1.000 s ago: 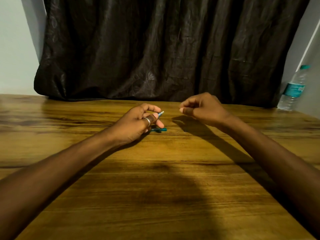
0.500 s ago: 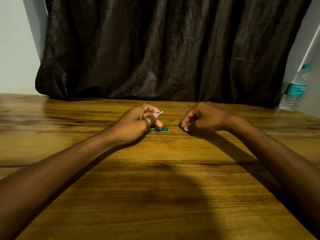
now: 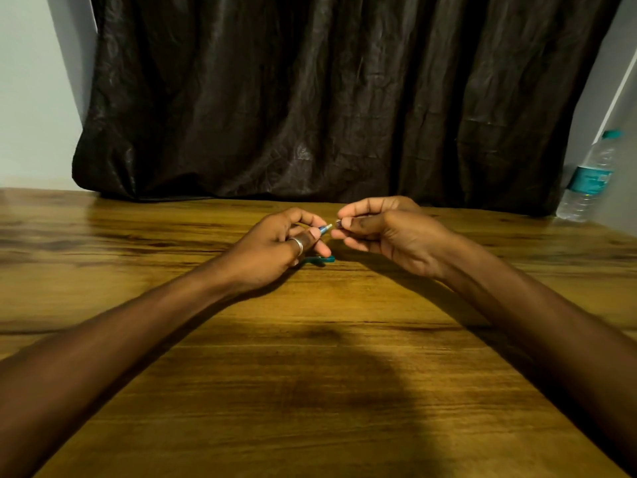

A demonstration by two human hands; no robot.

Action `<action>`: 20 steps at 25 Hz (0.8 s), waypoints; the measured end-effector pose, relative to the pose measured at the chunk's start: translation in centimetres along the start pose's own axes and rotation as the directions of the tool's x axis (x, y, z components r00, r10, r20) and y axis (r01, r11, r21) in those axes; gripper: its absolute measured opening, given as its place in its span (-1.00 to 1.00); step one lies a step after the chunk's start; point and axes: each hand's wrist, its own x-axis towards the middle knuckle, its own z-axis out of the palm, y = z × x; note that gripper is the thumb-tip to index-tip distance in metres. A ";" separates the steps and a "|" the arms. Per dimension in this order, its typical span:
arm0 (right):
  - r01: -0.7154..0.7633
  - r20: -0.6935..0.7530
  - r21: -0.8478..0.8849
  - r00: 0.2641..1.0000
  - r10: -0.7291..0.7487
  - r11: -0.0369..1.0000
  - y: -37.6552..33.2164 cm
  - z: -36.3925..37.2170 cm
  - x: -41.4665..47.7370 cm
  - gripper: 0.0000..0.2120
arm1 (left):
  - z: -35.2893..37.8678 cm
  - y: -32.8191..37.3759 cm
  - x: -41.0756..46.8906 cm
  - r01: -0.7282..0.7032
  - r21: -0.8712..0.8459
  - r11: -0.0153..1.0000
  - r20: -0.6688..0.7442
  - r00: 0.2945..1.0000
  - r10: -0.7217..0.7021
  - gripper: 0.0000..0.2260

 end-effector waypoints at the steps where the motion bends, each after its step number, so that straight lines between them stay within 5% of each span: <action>1: -0.004 0.007 0.020 1.000 0.004 1.000 0.1 0.1 0.0 -0.82 | 0.0 0.0 -0.1 -0.007 -0.003 1.000 -0.001 1.000 0.007 -0.86; 20: -0.007 0.025 0.008 1.000 0.007 1.000 0.2 0.8 -0.3 -0.82 | 0.1 0.2 -0.2 0.005 0.021 1.000 0.015 1.000 -0.005 -0.85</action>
